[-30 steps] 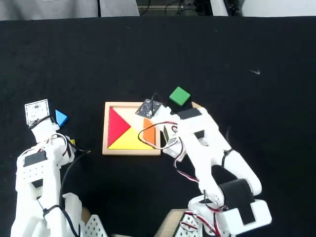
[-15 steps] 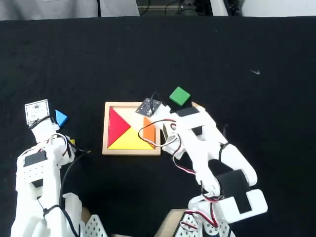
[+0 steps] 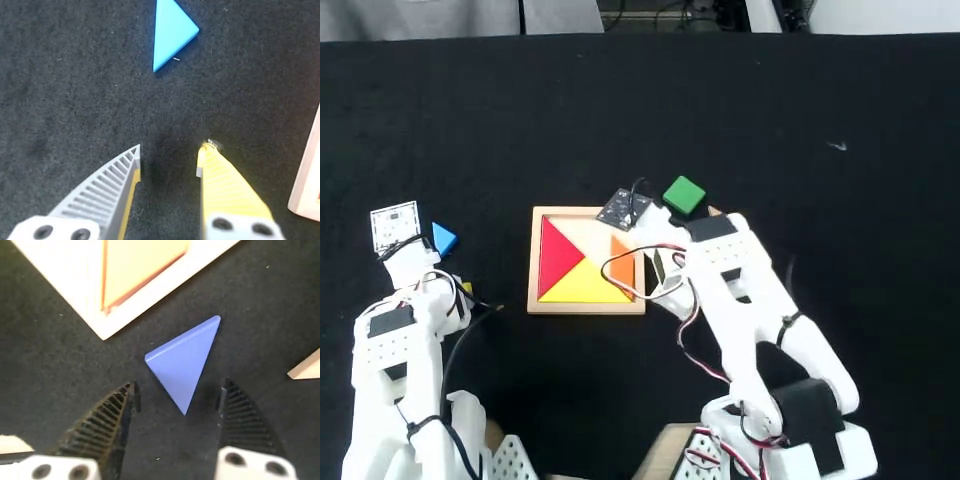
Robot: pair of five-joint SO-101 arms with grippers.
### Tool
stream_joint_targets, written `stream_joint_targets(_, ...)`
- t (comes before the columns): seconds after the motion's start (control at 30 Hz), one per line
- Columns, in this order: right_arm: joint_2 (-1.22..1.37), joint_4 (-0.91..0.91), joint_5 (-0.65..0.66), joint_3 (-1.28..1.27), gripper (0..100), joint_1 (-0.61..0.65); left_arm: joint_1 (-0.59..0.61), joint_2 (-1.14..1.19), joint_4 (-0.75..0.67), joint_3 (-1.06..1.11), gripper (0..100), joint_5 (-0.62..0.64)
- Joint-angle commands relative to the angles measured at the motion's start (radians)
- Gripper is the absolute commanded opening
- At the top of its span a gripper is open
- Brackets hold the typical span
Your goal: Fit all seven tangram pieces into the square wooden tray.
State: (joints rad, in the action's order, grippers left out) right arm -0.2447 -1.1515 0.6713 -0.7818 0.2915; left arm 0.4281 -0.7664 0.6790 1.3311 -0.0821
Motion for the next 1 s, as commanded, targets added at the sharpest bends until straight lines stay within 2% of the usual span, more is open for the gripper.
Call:
stream_joint_targets(0.0, -0.025, 0.025, -0.041, -0.028, 25.5, 0.043, -0.013, -0.02, -0.015, -0.004, 19, 0.003)
stream_joint_targets(0.13, -0.005, 0.068, -0.077, -0.064, 25.5, 0.084, -0.013, -0.02, -0.015, -0.004, 19, 0.003)
stream_joint_targets(0.57, 0.064, 0.084, -0.083, -0.058, 25.4, 0.083, -0.013, -0.02, -0.015, -0.004, 19, 0.003)
stream_joint_targets(0.97, 0.2, 0.135, -0.064, -0.008, 22.3, 0.037, -0.013, -0.02, -0.015, -0.004, 19, 0.003)
